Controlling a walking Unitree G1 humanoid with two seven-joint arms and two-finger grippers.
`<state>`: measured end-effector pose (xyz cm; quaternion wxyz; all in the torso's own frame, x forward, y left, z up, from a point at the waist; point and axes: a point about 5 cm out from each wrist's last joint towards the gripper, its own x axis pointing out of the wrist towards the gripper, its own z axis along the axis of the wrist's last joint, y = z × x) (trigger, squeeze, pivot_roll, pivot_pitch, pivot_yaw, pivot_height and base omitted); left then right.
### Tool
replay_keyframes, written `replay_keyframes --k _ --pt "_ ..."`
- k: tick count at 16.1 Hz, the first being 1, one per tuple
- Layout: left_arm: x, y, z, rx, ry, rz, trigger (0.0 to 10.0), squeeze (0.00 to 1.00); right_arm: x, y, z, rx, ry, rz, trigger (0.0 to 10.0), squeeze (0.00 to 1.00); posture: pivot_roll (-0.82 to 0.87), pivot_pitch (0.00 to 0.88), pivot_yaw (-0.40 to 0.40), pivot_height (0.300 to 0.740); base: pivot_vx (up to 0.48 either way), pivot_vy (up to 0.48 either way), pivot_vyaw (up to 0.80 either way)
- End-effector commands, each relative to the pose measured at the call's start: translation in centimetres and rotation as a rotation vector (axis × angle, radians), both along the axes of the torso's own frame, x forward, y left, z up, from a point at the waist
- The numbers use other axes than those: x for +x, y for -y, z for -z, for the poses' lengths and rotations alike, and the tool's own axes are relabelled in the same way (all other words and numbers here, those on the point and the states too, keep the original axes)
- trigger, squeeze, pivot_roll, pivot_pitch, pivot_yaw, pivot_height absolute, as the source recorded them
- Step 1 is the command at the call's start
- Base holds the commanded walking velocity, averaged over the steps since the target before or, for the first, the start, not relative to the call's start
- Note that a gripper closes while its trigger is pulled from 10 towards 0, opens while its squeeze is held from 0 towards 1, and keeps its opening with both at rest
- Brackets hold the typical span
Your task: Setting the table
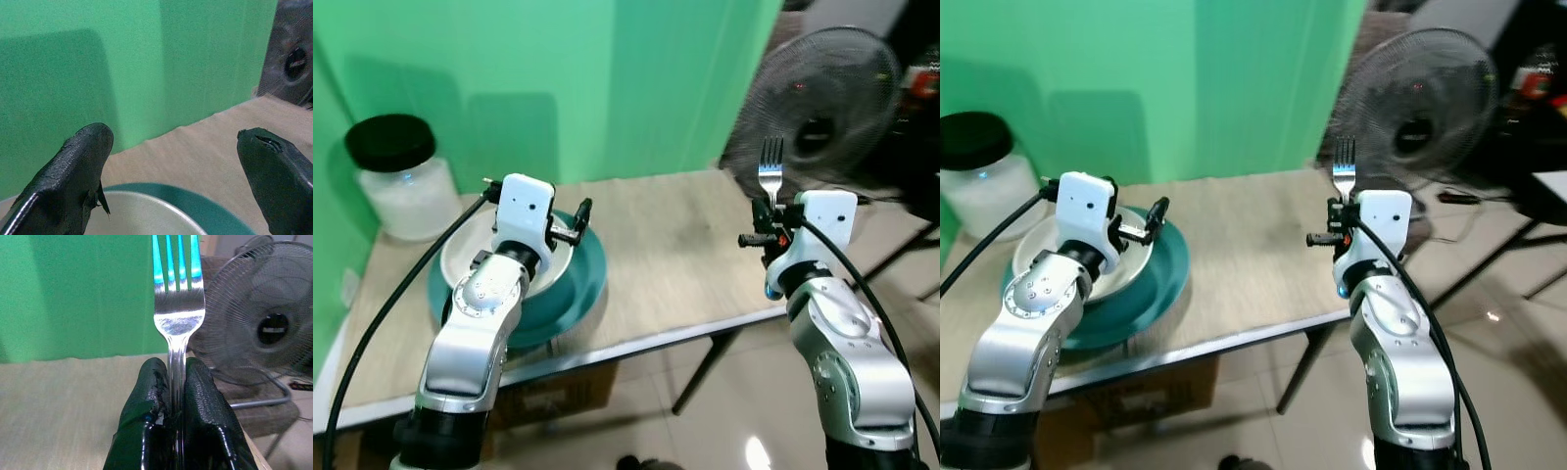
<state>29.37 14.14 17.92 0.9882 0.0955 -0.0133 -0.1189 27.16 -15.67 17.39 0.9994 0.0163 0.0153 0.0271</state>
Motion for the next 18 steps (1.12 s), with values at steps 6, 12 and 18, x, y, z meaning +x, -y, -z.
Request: replay_keyframes --k 6,12,18 --pt "0.4 -0.06 -0.41 0.01 0.013 -0.013 10.0 0.0 0.31 -0.07 -0.29 -0.001 0.017 -0.002 10.0 0.0 0.09 0.0 -0.081 0.74 0.0 -0.349 0.0" --pt "0.6 -0.16 -0.53 0.013 0.015 -0.018 10.0 0.0 0.55 0.08 -0.41 0.006 0.018 0.005 10.0 0.0 0.09 0.0 -0.077 0.74 0.0 -0.364 0.0" --pt "1.09 0.04 -0.66 0.026 0.015 0.013 10.0 0.0 0.2 0.76 -0.3 0.018 0.017 0.059 10.0 0.0 0.06 0.0 -0.039 0.74 0.0 -0.365 -0.52"
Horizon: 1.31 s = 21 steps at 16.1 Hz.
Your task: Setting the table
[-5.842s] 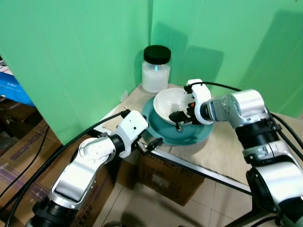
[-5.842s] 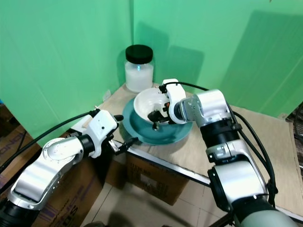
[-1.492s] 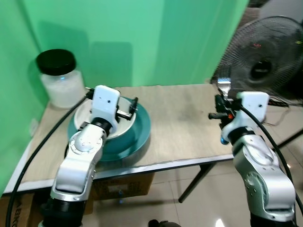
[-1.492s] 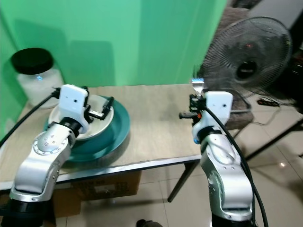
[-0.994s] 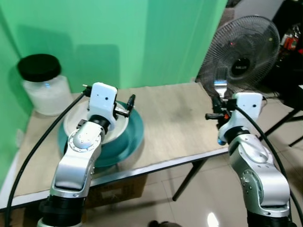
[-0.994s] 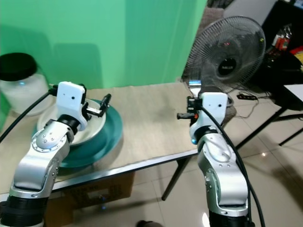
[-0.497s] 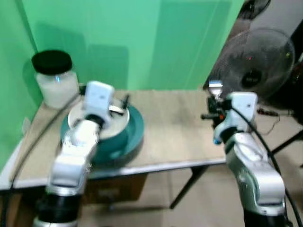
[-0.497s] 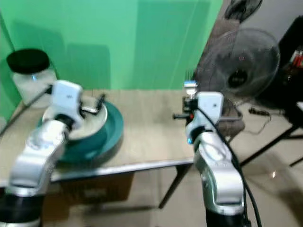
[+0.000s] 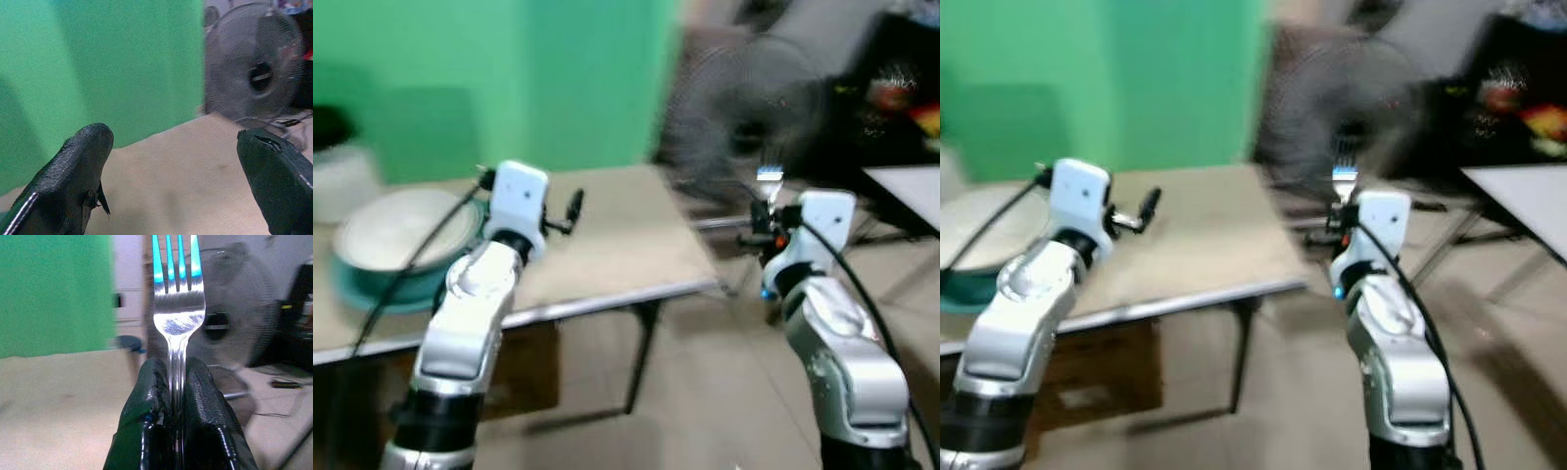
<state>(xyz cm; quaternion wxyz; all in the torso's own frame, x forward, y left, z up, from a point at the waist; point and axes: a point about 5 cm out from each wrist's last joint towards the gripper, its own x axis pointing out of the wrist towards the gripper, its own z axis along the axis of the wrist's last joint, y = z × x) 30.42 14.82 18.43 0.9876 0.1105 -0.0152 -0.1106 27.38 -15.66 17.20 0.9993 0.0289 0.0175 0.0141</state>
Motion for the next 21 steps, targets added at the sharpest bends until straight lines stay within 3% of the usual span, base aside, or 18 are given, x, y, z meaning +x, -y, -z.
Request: replay_keyframes --k 1,13,21 --pt "0.12 0.79 -0.15 -0.002 0.005 0.035 10.0 0.0 -0.09 0.85 -0.47 -0.007 0.023 0.038 10.0 0.0 0.06 0.0 -0.031 0.74 0.0 -0.364 -0.66" --pt "0.5 1.33 0.25 -0.015 -0.015 0.049 10.0 0.0 -0.3 1.51 -0.61 -0.017 0.023 0.073 10.0 0.0 0.03 0.0 -0.024 0.74 0.0 -0.329 -0.08" --pt "0.87 1.21 0.25 -0.023 0.004 0.001 10.0 0.0 -0.36 1.56 -0.59 -0.024 0.017 0.074 10.0 0.0 0.03 0.0 -0.033 0.74 0.0 0.0 -0.77"
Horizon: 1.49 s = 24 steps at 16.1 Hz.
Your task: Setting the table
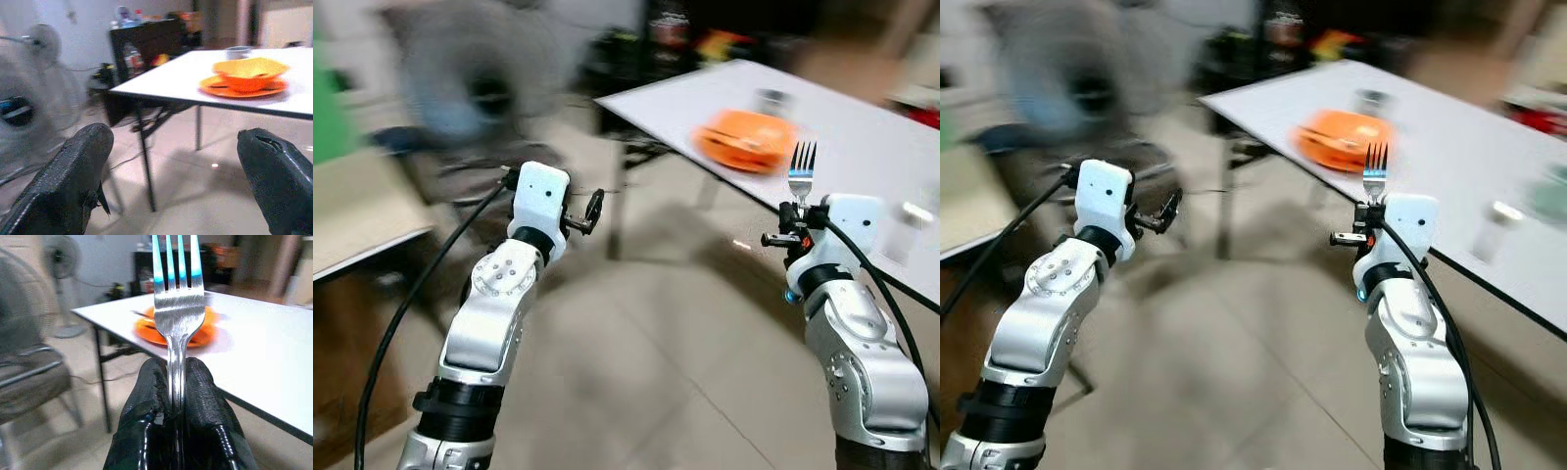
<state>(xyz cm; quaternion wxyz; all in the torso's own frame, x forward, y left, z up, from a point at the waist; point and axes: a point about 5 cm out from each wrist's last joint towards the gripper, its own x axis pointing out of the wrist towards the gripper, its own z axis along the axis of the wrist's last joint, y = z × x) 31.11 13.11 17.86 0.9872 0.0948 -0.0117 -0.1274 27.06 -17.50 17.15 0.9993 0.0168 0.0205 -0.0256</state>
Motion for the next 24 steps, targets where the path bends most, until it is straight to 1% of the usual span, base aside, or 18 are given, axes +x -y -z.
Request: replay_keyframes --k 1,4,8,15,18,20,24 --pt "0.29 -0.65 -0.37 0.0 0.021 -0.046 10.0 0.0 -0.03 -0.31 -0.65 0.0 0.025 -0.008 10.0 0.0 0.03 0.0 -0.034 0.74 0.0 0.0 -0.8" --pt "0.39 -0.88 -0.53 -0.018 0.029 -0.059 10.0 0.0 0.06 -0.37 -0.64 -0.007 0.022 -0.015 10.0 0.0 0.03 0.0 -0.043 0.74 0.0 0.0 -0.8" --pt "0.29 -1.01 -0.31 -0.031 0.015 -0.057 10.0 0.0 0.17 -0.4 -0.39 -0.023 0.006 -0.017 10.0 0.0 0.03 0.0 -0.051 0.74 0.0 0.0 -0.79" --pt "0.24 -0.71 -0.24 -0.042 0.017 -0.041 10.0 0.0 0.27 -0.48 -0.41 -0.042 0.006 -0.031 10.0 0.0 0.03 0.0 -0.058 0.74 0.0 0.0 0.0" --pt "0.25 -0.67 -0.27 -0.045 0.015 -0.039 10.0 0.0 0.3 -0.45 -0.36 -0.04 0.001 -0.028 10.0 0.0 0.03 0.0 -0.058 0.74 0.0 0.0 -0.79" --pt "0.27 -0.71 -0.31 -0.047 0.016 -0.036 10.0 0.0 0.37 -0.52 -0.37 -0.041 0.003 -0.032 10.0 0.0 0.03 0.0 -0.056 0.74 0.266 0.0 -0.71" --pt "0.37 -0.75 -0.44 -0.051 0.019 -0.03 10.0 0.0 0.39 -0.64 -0.4 -0.046 0.011 -0.034 10.0 0.0 0.03 0.0 -0.053 0.74 0.304 0.0 0.0"
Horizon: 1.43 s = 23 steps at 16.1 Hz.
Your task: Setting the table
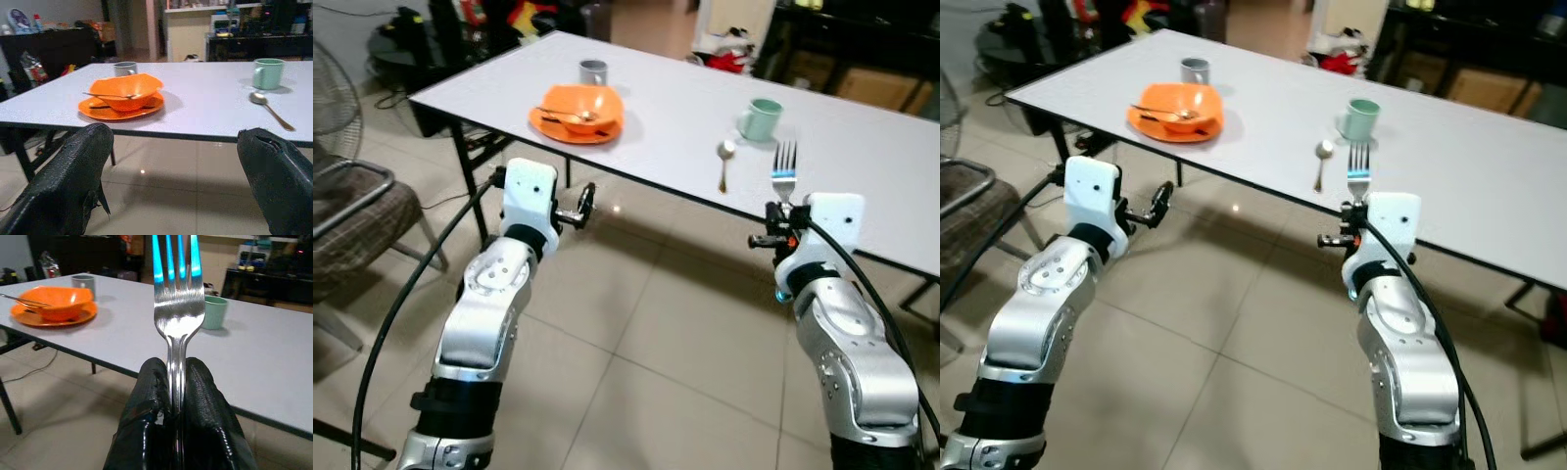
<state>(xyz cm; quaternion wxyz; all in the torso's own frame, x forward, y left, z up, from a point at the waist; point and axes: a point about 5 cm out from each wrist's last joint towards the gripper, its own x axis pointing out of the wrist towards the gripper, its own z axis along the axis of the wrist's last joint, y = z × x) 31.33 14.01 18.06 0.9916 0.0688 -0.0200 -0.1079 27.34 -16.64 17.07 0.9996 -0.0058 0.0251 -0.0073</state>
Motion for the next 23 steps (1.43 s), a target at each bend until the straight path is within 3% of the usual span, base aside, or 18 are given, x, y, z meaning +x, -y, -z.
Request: replay_keyframes --k 1,4,10,17,23 --pt "0.15 0.15 -0.25 0.003 0.006 0.008 10.0 0.0 0.12 0.22 -0.47 -0.003 0.021 0.004 10.0 0.0 0.03 0.0 -0.053 0.74 0.326 0.0 0.0" --pt "0.19 0.13 -0.3 0.003 0.006 0.009 10.0 0.0 0.18 0.21 -0.43 -0.006 0.018 0.006 10.0 0.0 0.03 0.0 -0.053 0.74 0.322 0.0 0.0" --pt "0.3 0.09 -0.38 0.006 0.008 0.012 10.0 0.0 0.27 0.14 -0.37 0.001 0.014 0.008 10.0 0.0 0.03 0.0 -0.048 0.74 0.322 0.0 -0.75" --pt "0.43 0.14 -0.45 0.012 0.01 0.024 10.0 0.0 0.23 0.14 -0.39 -0.002 0.017 0.014 10.0 0.0 0.03 0.0 -0.043 0.74 0.322 0.0 0.0" --pt "0.2 0.17 -0.51 0.026 0.009 0.063 10.0 0.0 0.02 -0.09 -0.08 0.026 0.007 0.028 10.0 0.0 0.04 0.0 -0.024 0.74 0.315 0.0 -0.79"
